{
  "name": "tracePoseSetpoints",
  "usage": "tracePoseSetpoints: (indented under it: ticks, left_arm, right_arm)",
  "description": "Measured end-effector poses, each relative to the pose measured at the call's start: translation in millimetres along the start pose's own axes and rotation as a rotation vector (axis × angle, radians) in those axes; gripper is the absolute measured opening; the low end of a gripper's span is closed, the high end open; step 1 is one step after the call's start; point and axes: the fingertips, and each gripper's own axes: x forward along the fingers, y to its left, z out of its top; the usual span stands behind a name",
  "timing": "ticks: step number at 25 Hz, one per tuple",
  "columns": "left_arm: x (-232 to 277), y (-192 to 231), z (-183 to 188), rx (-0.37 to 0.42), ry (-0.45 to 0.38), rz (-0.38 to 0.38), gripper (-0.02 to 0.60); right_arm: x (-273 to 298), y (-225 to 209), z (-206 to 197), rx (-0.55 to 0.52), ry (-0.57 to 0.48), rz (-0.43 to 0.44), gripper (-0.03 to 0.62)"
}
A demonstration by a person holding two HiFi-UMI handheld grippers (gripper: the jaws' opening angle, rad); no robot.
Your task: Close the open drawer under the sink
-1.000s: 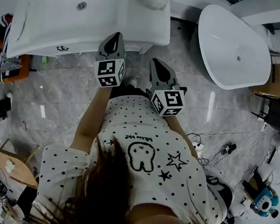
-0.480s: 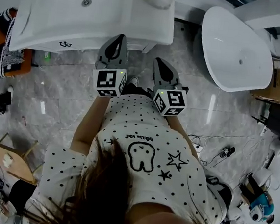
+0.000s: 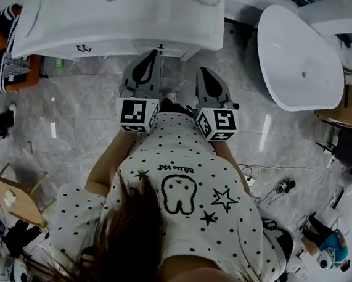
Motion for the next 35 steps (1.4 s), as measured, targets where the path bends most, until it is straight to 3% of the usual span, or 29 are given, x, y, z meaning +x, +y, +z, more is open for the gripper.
tracePoseSetpoints:
  ticks: [8, 19, 35]
  left_arm:
    - [-20, 18, -14, -0.024, 0.031, -0.073, 0.005]
    - [-22, 74, -9, -0.02, 0.096, -0.131, 0.005]
    - [-28, 131, -17, -0.042, 0.114, -0.203, 0.005]
  right_arm:
    - [15, 28, 5, -0.042, -0.007, -0.021, 0.014]
    - [52, 75, 22, -0.065, -0.021, -0.064, 0.014]
    - [95, 126, 4, -0.046, 0.008, -0.062, 0.014]
